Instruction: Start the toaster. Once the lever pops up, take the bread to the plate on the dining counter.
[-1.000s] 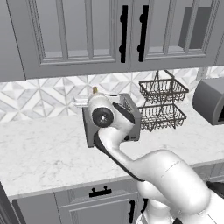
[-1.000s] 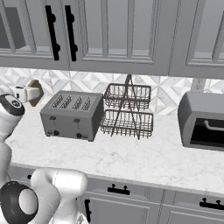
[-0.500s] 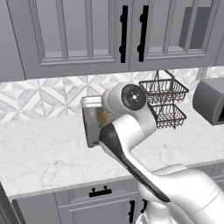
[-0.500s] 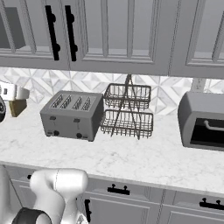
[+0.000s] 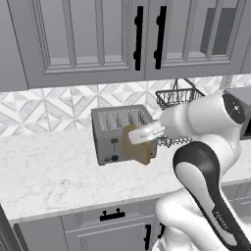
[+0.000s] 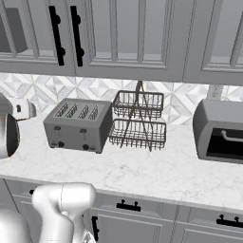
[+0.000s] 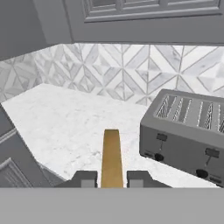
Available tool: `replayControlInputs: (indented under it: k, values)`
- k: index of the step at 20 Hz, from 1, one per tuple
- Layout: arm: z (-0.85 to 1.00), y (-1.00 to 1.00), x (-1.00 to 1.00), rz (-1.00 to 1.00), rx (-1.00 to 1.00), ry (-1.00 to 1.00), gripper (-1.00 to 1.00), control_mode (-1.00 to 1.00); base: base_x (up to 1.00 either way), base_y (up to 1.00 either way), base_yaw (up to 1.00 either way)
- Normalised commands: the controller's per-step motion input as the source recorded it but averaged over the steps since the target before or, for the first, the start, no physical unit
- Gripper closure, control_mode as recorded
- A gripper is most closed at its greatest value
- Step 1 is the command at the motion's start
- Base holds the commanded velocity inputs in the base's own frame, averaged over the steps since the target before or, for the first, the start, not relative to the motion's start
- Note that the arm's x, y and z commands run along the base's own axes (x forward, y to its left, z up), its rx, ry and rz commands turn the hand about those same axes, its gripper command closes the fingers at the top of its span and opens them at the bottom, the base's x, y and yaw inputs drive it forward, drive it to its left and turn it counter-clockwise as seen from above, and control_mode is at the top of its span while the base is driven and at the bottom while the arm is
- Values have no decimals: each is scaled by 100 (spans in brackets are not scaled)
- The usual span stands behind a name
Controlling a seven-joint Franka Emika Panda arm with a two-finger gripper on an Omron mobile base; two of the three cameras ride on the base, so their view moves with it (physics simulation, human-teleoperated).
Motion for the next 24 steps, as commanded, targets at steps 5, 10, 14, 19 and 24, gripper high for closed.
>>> replayControlInputs:
  k: [5,10,14,19,24]
  values:
    - [7,-66,-19,29,9,4,100,-100,0,0,0]
    - [10,-25,-1,0,10,0,100,-100,0,0,0]
    - [0,0,0,0,0,0,100,-100,0,0,0]
    - [0,0,0,0,0,0,100,-100,0,0,0]
    - [0,0,0,0,0,0,100,-100,0,0,0]
